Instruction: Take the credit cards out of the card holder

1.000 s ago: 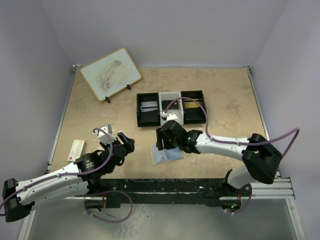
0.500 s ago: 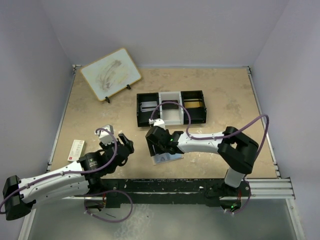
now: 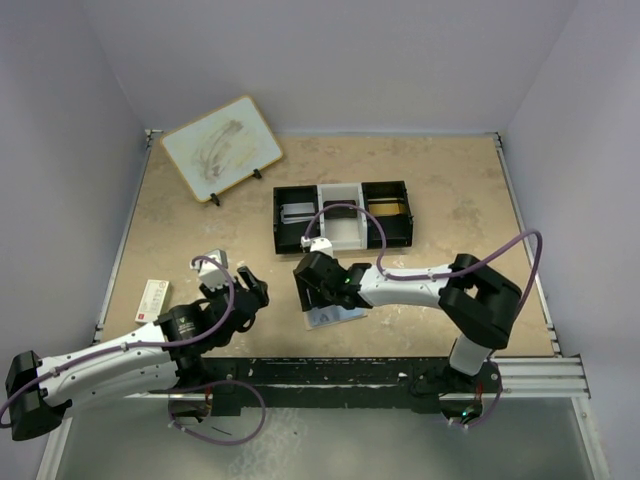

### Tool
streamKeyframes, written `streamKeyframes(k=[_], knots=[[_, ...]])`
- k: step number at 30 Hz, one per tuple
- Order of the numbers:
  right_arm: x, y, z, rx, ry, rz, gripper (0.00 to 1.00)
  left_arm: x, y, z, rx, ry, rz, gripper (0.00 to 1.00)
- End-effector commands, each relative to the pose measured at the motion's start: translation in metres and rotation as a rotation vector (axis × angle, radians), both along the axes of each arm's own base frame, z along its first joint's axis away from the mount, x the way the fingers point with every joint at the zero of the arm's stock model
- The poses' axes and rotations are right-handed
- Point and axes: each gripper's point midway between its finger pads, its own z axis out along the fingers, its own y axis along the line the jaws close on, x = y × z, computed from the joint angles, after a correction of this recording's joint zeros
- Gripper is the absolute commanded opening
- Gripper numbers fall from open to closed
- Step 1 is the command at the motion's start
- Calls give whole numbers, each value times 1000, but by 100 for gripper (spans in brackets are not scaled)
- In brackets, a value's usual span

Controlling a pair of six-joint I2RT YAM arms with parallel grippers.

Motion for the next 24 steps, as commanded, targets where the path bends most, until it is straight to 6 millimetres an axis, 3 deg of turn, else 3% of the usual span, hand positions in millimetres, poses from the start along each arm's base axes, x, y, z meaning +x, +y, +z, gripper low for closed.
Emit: streamKeyframes(k=[1,9,15,24], knots=[[-13,3,-5,90,81,23,65,3,-9,10,-35,-19,-14,66],[-4,-9,-1,201,115,4,52,4,-20,11,-50,-18,-51,66],[0,-15,0,240,127,-1,52,3,-36,11,-63,-11,-116,66],[2,-18,-2,295,155,-8,51,-16,-112,16,-316,-19,-422,66]])
